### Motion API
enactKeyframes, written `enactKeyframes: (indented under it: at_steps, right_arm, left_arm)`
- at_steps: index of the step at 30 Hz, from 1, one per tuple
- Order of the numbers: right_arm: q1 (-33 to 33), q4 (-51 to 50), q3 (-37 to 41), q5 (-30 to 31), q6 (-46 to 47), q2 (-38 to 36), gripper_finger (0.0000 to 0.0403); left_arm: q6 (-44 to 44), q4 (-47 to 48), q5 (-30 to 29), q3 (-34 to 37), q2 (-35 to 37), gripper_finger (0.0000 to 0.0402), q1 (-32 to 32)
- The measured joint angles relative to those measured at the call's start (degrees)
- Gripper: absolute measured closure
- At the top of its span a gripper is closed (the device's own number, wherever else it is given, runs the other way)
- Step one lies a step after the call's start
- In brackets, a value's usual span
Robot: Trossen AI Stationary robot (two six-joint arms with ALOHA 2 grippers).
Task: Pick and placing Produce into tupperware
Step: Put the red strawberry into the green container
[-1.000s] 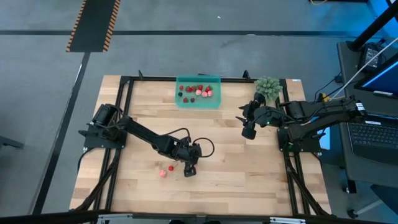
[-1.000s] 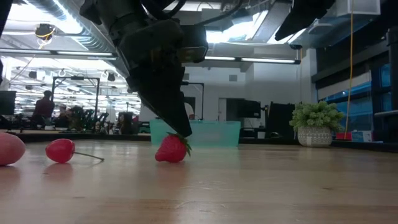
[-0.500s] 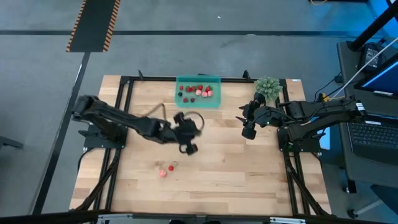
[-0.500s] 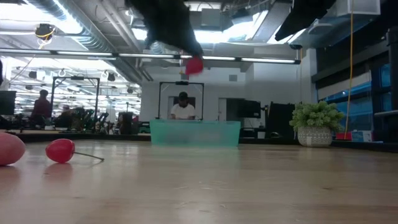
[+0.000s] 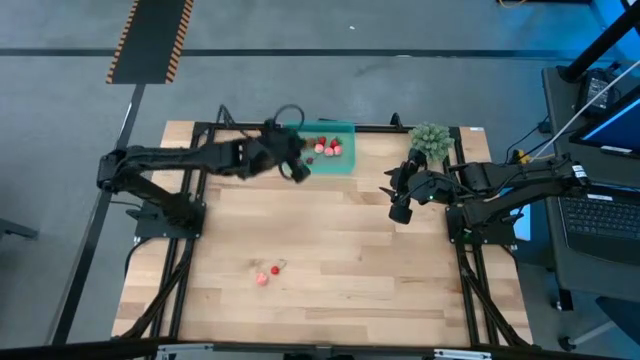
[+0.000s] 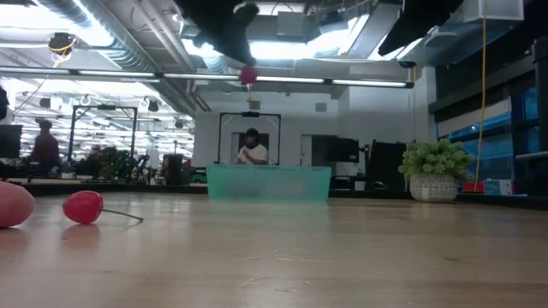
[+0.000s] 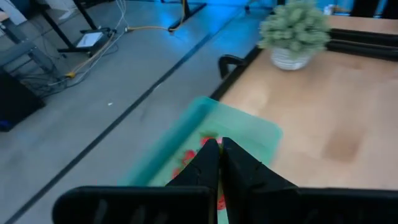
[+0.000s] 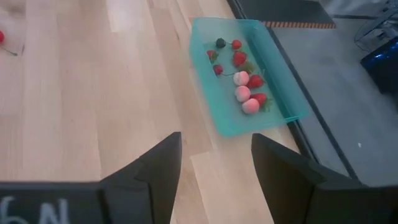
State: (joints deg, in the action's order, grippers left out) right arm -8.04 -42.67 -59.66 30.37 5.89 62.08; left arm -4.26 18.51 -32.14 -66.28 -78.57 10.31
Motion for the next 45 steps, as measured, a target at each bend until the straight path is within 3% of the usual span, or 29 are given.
enactKeyframes:
  at_steps: [7, 13, 18, 25, 34, 45]
  right_arm:
    - [0.51, 0.56, 0.00, 11.62, -0.16, 0.00, 0.0206]
    - [4.95, 3.93, 0.00, 12.80, 1.42, 0.00, 0.0206]
    - [11.12, 5.80, 0.00, 12.79, 1.11, 0.00, 0.0206]
    - [18.02, 5.63, 0.00, 12.63, 0.97, 0.00, 0.0206]
    - [22.35, 5.59, 0.00, 12.46, -0.23, 0.00, 0.0206]
    - [23.79, 5.46, 0.00, 9.40, -0.60, 0.00, 0.0206]
  left_arm:
    - [8.82, -3.00, 16.47, 0.02, -0.61, 0.0401, 13.89]
    - [9.34, -3.05, 26.01, 0.01, -1.39, 0.0401, 23.16]
    - [9.08, -4.36, 30.85, 0.09, -5.82, 0.0401, 26.41]
    - [9.32, -6.67, 33.09, 0.04, -14.96, 0.0401, 28.14]
    - [8.90, -11.69, 33.20, -0.82, -24.97, 0.0401, 30.84]
    - [10.92, -2.43, 33.15, -9.93, -33.12, 0.0401, 31.80]
